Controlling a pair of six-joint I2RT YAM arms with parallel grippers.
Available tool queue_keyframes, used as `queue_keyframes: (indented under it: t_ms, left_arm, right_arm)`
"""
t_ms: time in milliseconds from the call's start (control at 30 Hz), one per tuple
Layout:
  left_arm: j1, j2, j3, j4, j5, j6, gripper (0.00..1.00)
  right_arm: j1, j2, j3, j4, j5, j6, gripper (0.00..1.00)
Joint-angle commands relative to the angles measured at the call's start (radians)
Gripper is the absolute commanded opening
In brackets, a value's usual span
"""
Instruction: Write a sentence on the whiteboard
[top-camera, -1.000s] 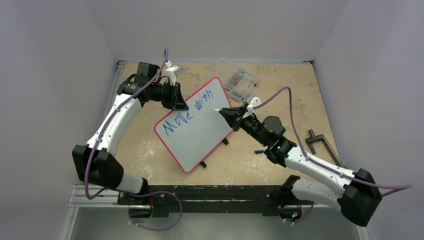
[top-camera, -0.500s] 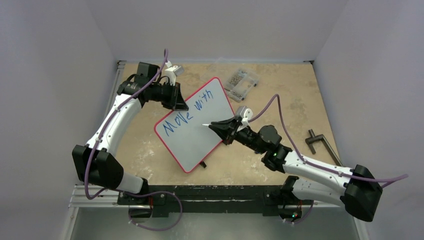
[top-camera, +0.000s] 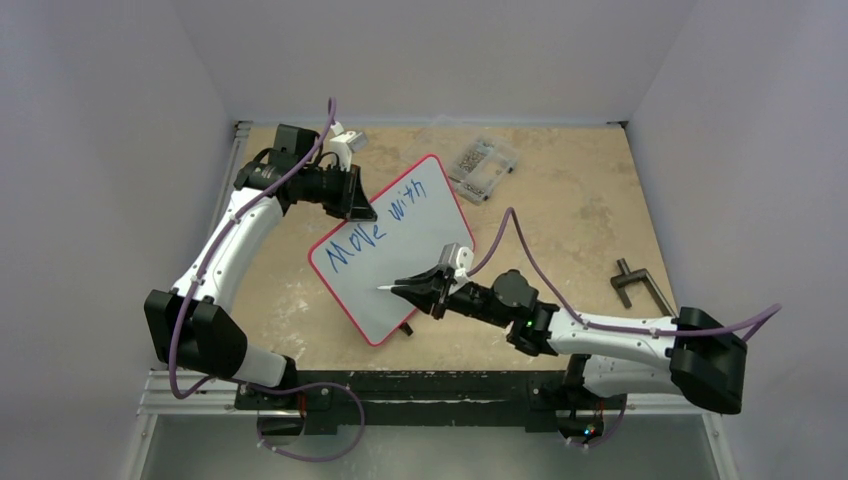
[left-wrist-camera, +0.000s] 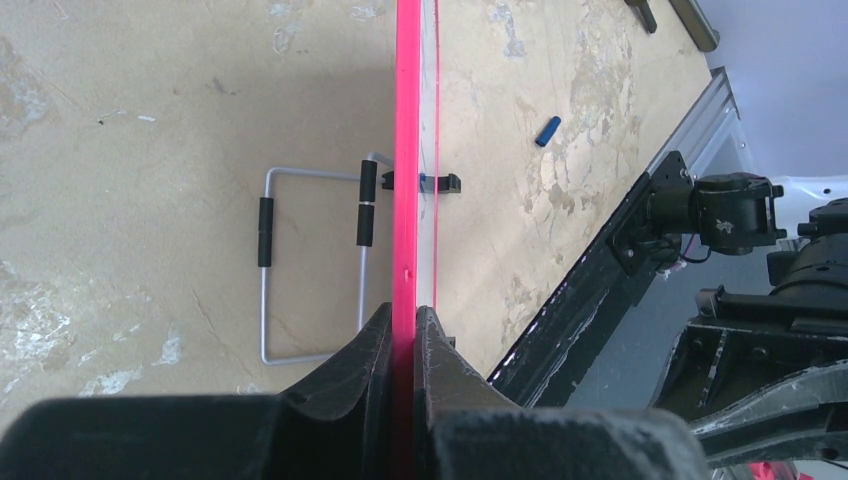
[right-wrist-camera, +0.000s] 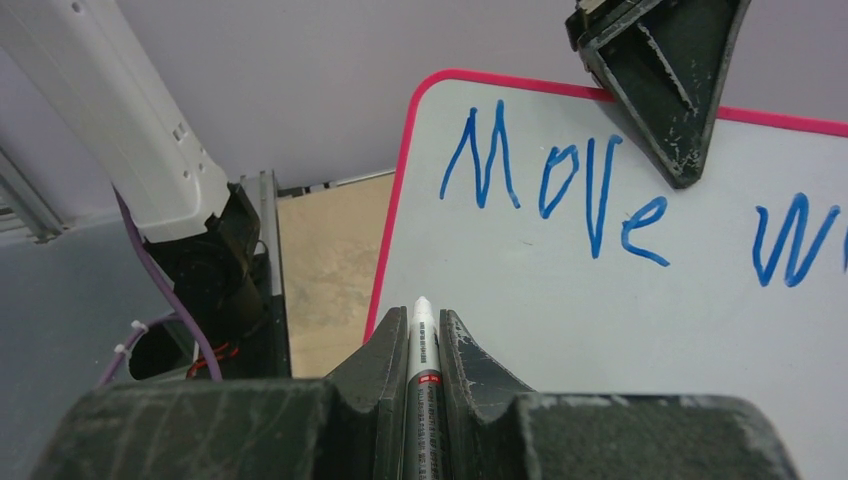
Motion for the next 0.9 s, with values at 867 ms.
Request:
queue_keyframes:
  t_ms: [867]
  left_arm:
    - [0.002, -0.043, 0.011, 0.058, -0.060, 0.013, 0.00]
  right_arm:
    - [0.100, 0.319, 0.203, 0.175, 0.079, -0.087, 0.00]
